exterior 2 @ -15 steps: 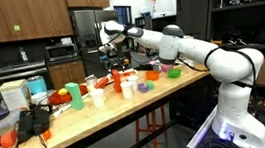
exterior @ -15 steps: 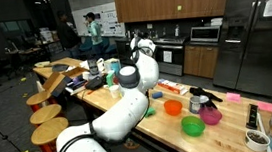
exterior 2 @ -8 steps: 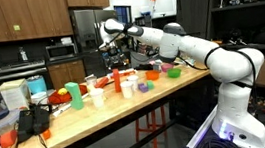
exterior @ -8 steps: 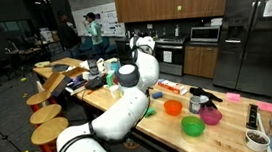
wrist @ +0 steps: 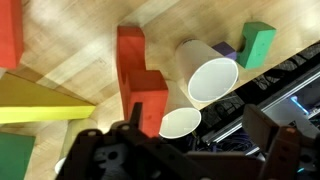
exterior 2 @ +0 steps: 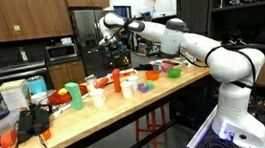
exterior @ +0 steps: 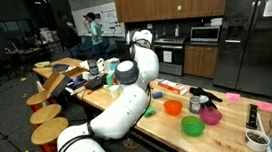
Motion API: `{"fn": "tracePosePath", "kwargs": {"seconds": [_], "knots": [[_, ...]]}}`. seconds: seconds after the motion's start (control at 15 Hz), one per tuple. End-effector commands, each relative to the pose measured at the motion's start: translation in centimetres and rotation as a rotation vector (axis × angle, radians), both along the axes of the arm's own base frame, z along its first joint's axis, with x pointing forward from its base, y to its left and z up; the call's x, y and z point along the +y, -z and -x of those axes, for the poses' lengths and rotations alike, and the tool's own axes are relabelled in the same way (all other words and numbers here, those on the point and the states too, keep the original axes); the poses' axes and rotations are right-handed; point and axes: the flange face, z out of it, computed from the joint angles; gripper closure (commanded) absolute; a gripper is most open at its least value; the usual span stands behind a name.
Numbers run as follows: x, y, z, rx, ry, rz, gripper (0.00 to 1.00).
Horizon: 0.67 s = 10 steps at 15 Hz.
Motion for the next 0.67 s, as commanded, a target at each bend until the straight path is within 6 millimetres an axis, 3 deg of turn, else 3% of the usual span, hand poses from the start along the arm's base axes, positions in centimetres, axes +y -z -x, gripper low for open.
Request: {"fn": "tracePosePath", "kwargs": {"seconds": [0.0, 0.6], "knots": [[0.5, -0.5, 0.6, -0.014, 0.061, 0.051, 0.00], [4.3, -0.2, 2.7, 0.002, 0.215, 0.098, 0.00]]}}
